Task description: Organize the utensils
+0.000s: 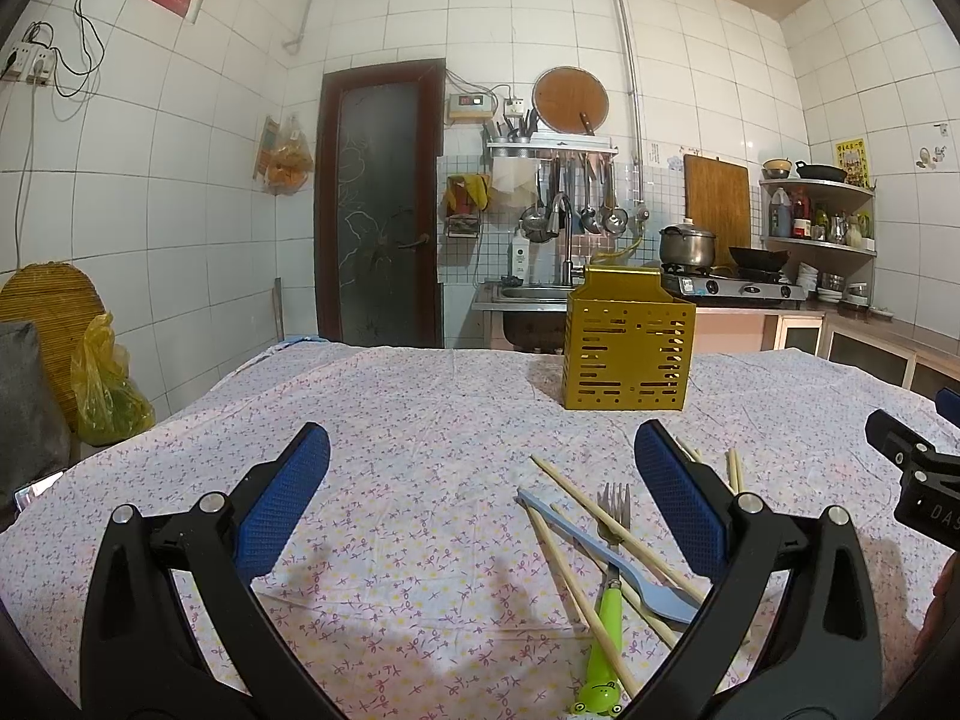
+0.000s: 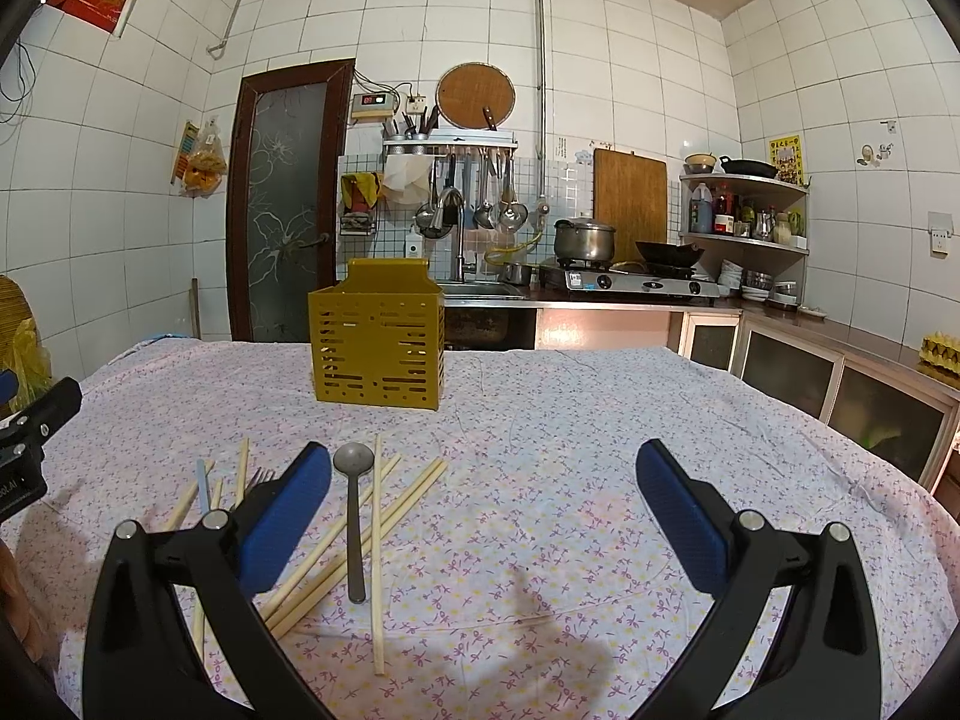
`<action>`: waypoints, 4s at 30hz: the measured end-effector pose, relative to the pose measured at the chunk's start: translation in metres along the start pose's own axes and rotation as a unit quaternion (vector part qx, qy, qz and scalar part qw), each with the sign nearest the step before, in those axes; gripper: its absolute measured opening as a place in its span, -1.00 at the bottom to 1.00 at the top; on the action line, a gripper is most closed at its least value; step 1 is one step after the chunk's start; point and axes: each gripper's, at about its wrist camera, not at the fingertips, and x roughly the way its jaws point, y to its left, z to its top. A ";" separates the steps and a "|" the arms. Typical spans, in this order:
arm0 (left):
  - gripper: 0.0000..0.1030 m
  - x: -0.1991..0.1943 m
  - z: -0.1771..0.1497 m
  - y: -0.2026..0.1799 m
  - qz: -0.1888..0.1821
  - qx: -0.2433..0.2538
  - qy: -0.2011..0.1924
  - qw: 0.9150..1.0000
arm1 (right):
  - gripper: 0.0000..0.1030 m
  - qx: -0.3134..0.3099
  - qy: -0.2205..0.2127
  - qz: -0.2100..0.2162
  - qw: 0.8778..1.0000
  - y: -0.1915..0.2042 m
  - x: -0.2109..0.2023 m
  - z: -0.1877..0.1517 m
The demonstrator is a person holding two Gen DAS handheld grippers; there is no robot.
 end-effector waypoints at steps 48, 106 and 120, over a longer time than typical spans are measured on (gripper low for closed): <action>0.90 0.005 -0.008 -0.003 0.002 0.003 0.002 1.000 | 0.93 -0.002 0.000 0.000 1.000 0.001 0.001 0.000; 0.90 0.035 -0.006 -0.016 -0.006 0.027 0.089 0.996 | 0.93 0.013 0.095 0.005 0.995 -0.003 0.038 -0.006; 0.90 0.052 -0.004 -0.038 -0.024 0.086 0.143 0.986 | 0.93 -0.004 0.162 0.011 0.987 0.004 0.068 0.000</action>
